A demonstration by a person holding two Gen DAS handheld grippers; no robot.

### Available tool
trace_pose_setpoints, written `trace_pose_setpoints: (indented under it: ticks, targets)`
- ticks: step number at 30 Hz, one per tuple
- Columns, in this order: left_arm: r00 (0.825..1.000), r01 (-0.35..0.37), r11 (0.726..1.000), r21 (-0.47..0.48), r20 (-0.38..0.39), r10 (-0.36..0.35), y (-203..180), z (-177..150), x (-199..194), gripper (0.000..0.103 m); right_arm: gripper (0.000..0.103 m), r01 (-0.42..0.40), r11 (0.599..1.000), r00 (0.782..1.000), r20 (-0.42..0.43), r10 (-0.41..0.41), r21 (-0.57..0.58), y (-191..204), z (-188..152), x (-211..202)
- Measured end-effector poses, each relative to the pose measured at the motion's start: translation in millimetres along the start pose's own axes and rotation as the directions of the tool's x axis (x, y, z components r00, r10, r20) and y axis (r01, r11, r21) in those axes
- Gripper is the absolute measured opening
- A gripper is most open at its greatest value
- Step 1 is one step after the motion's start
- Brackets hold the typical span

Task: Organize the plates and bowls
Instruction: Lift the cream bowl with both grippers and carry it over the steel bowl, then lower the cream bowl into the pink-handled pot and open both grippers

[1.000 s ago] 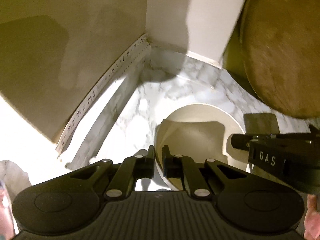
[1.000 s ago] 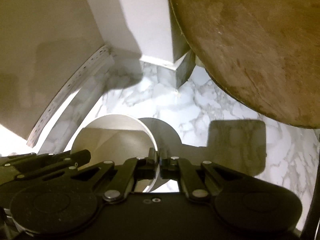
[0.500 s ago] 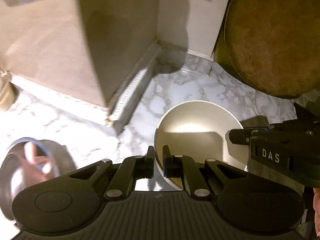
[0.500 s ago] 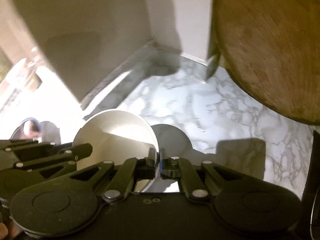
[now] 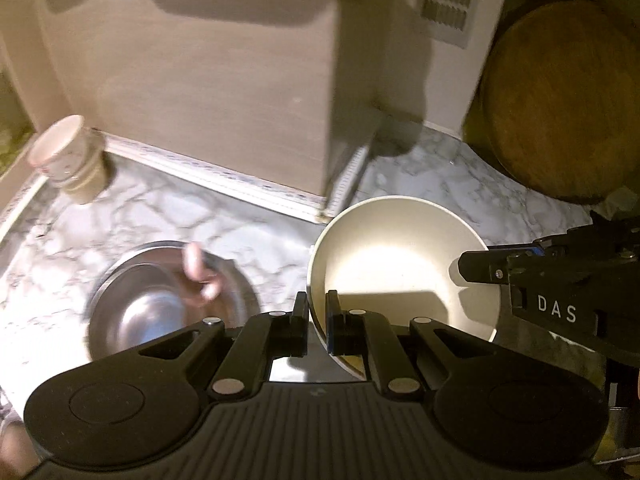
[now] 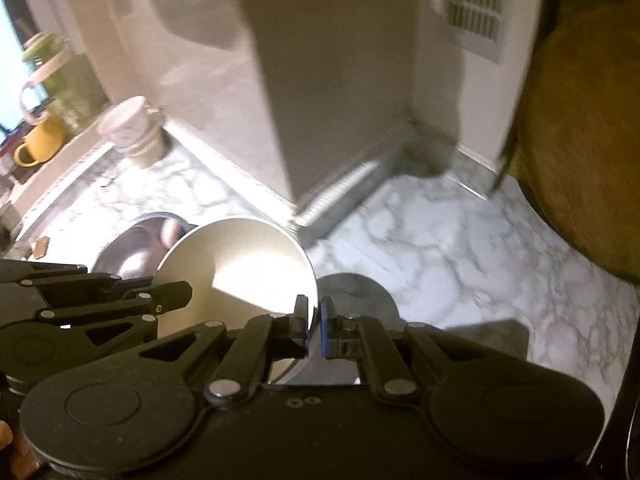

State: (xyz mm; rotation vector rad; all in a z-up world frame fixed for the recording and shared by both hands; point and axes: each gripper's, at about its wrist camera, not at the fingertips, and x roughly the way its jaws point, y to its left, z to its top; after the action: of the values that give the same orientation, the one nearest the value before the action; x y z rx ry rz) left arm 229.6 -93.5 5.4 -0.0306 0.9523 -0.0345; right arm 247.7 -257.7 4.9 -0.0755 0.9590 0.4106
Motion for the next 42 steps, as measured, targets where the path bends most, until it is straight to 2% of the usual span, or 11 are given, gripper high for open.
trace_pose_setpoints:
  ticks: [7,19,26,31,42]
  targets:
    - [0.999,-0.031,0.998,-0.048,0.038,0.032,44.3,-6.0,-28.8,0.007,0.006,-0.015,0.997,0.999,0.033,0.018,-0.075,52.0,15.3,-5.5]
    - [0.992,-0.109,0.985,-0.136,0.049,0.116,129.4,-15.4,-52.4,0.007,0.006,-0.072,0.987,0.997,0.031,0.077,-0.145,133.7,38.8,19.0]
    - [0.990,-0.138,0.980,-0.146,0.010,0.141,167.1,-23.5,-38.7,0.007,0.006,-0.069,0.984,0.998,-0.010,0.068,-0.167,168.4,45.6,46.9]
    - [0.990,-0.141,0.979,-0.149,-0.028,0.138,184.7,-28.1,-17.2,0.007,0.006,-0.057,0.986,0.998,-0.045,0.051,-0.159,179.0,47.3,69.7]
    - [0.990,-0.124,0.987,-0.100,-0.083,0.116,191.0,-32.1,23.5,0.007,0.006,-0.007,0.989,0.995,-0.095,-0.008,-0.149,181.7,44.9,99.9]
